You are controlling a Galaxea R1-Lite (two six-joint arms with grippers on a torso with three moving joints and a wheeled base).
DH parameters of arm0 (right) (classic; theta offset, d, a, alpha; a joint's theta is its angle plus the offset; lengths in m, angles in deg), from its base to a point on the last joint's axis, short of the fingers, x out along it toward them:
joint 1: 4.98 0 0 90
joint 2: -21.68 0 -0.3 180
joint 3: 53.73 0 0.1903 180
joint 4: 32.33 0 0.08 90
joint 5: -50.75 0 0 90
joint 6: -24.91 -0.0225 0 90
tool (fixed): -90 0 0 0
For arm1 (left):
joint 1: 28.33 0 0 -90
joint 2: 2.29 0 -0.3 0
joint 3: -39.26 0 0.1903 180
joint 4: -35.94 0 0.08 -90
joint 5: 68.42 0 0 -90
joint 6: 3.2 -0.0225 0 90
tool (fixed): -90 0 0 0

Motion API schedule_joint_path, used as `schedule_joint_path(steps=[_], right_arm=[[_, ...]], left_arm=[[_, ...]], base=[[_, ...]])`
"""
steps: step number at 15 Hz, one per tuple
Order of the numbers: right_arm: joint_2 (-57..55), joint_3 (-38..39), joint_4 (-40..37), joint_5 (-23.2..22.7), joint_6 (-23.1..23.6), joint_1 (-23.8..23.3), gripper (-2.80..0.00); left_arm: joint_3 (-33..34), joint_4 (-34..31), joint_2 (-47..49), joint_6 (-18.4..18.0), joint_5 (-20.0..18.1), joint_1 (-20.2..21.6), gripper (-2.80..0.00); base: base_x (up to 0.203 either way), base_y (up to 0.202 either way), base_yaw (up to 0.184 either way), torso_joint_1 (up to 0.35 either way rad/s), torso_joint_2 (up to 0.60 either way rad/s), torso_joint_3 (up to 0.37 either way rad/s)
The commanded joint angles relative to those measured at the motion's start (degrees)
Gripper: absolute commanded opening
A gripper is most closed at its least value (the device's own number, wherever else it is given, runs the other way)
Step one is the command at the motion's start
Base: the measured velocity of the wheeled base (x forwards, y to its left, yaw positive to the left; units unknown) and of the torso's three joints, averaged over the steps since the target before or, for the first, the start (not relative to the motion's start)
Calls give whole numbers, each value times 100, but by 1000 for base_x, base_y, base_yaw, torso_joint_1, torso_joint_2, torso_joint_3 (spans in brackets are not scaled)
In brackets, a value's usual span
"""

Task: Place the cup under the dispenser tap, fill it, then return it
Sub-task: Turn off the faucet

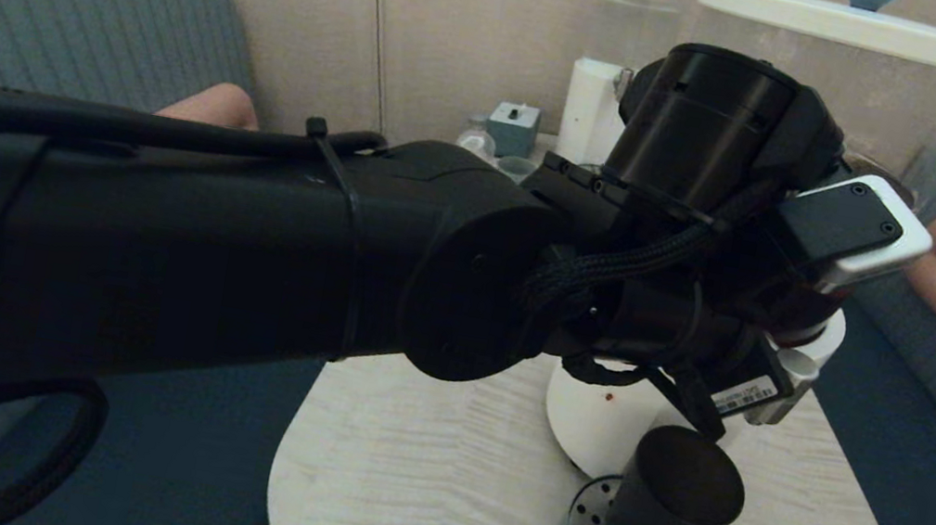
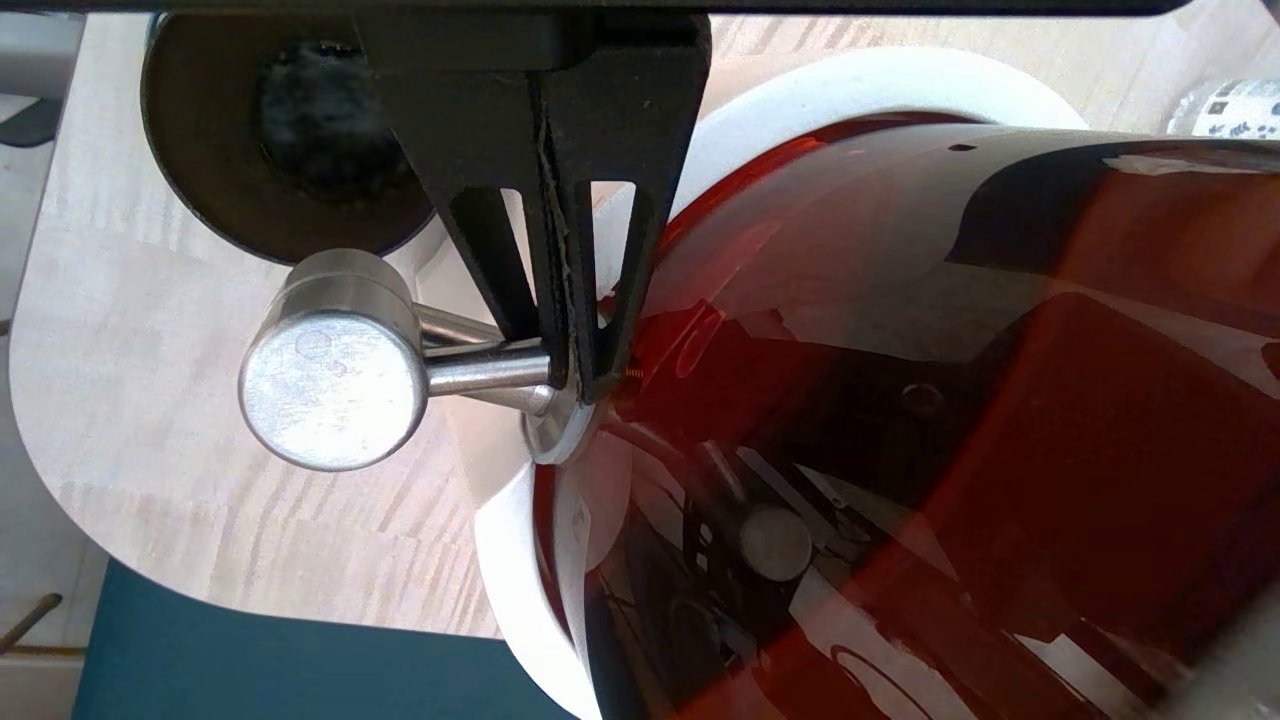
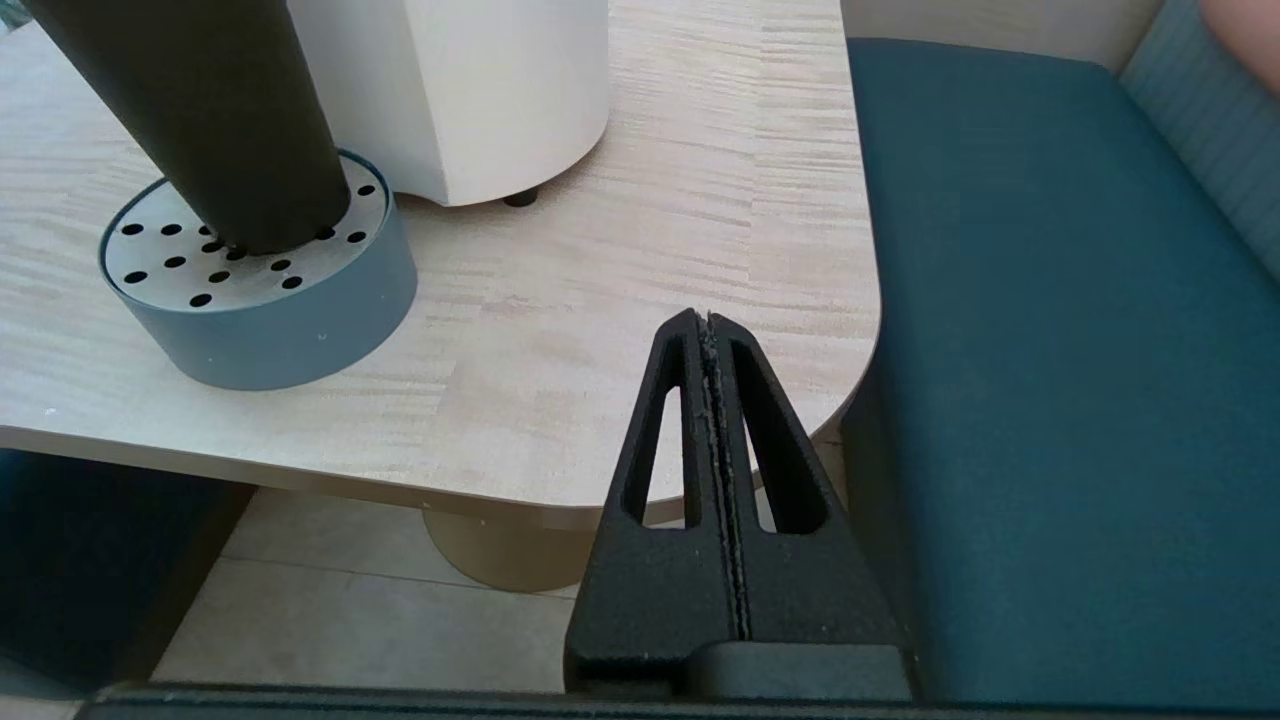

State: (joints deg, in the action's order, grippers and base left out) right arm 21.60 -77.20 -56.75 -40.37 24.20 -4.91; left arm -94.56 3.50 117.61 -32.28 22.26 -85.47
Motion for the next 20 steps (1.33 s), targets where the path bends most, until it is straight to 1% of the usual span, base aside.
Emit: schedule_joint_path(steps=[1,9,12,14,16,20], right_arm=[[-1,1,-1,-2,0,1,-280],[-1,1,-1,-2,0,1,-280],[-1,1,-1,-2,0,1,-280],[-1,1,-1,-2,0,1,-280],[-1,1,-1,-2,0,1,-280],[-1,1,-1,-2,0,1,-280]], left_arm=[[-3,72,24,-11,2,-26,-280],[12,49,-24,16,28,-52,-280],[98,-78,-205,52,145,-52,-280],[175,-315,-394,188,198,-45,-280],[358,-480,-595,348,292,-43,-280],[943,-841,-1107,502,630,6,-280]], base=[[0,0,0,0,0,0],[0,0,0,0,0,0],[0,0,0,0,0,0],[0,0,0,0,0,0],[0,0,0,0,0,0],[0,0,0,0,0,0]])
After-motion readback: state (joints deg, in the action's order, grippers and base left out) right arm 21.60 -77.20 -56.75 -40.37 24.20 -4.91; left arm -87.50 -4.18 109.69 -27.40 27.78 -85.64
